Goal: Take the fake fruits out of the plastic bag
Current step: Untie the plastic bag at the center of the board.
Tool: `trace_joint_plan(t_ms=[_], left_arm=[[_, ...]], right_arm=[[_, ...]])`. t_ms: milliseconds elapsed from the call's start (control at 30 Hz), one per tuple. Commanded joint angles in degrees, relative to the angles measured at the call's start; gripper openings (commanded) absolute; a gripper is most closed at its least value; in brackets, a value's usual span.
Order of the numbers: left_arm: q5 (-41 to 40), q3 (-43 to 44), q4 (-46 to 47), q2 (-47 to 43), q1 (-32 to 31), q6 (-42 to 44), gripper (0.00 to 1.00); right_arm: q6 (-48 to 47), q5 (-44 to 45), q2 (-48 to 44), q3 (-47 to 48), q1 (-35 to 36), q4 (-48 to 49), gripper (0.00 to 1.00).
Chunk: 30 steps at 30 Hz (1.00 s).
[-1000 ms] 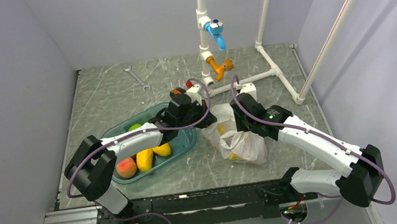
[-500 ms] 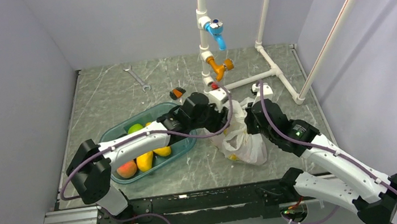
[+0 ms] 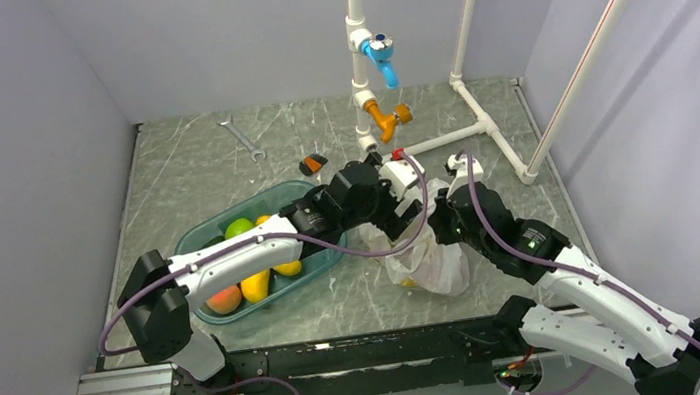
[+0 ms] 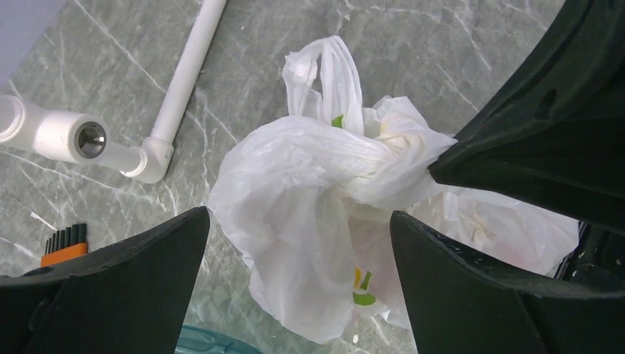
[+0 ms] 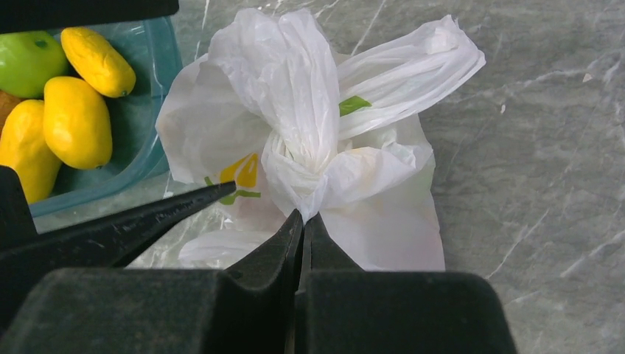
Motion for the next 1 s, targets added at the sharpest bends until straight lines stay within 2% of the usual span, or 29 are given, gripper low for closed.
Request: trace_joint_plan(t_ms=[0, 100, 233, 333, 467, 533, 567, 667, 733, 800, 833, 867, 900, 967], left_arm=[[-0.17, 0.00, 4.56, -2.86, 0.73, -0.70, 0.99], [2.17, 1.02, 4.89, -1.12, 1.90, -3.05, 0.98], [8.85, 1.65, 6.20, 1.17, 3.80, -8.19, 0.88], [9.83, 2.31, 6.20, 2.50, 3.93, -8.61, 0.82], [12.50, 3.08, 7.32, 4.01, 3.94, -9.41, 0.85], [12.62, 3.02, 7.28, 4.54, 4.00, -9.94, 0.83], [12.21, 2.72, 7.61, 4.57, 4.02, -10.12, 0.77], [7.63, 1.49, 8.00, 3.61, 4.02, -10.90, 0.51], [3.47, 0.09, 8.73, 2.14, 4.28, -11.26, 0.40], [1.10, -1.75, 10.33, 0.45, 5.56, -12.56, 0.25], [0.65, -2.92, 11.38, -0.62, 6.66, -14.84, 0.11], [1.00, -3.95, 12.40, -1.33, 8.05, -17.05, 0.04], [2.00, -5.60, 13.37, -1.92, 9.58, -19.46, 0.00], [3.89, -8.00, 15.62, -2.90, 12.38, -24.26, 0.00]], right_arm=[[1.22, -1.39, -2.49, -1.30, -0.01, 1.06, 0.00], [1.02, -1.95, -3.95, -1.58, 0.00, 0.90, 0.00], [0.88, -2.39, -4.54, -1.27, 0.00, 0.71, 0.00], [1.10, -2.40, -4.25, -1.02, 0.00, 0.42, 0.00], [1.41, -3.25, -4.35, -1.38, -0.01, 0.80, 0.00], [1.50, -3.47, -4.36, -1.59, 0.01, 0.98, 0.00], [1.61, -3.54, -4.28, -1.52, -0.03, 0.88, 0.00], [2.18, -3.31, -4.27, -1.21, -0.01, 0.15, 0.00], [2.91, -1.65, -4.63, -1.05, 0.02, -0.79, 0.00], [4.61, 0.78, -5.66, -1.01, -0.03, -2.25, 0.00], [5.37, 2.15, -6.36, -1.09, -0.01, -2.83, 0.00], [6.48, 3.42, -7.45, -1.15, 0.03, -3.49, 0.00], [7.69, 5.04, -8.34, -1.27, 0.04, -4.11, 0.00], [12.04, 9.30, -10.51, -1.34, 0.00, -6.24, 0.00]])
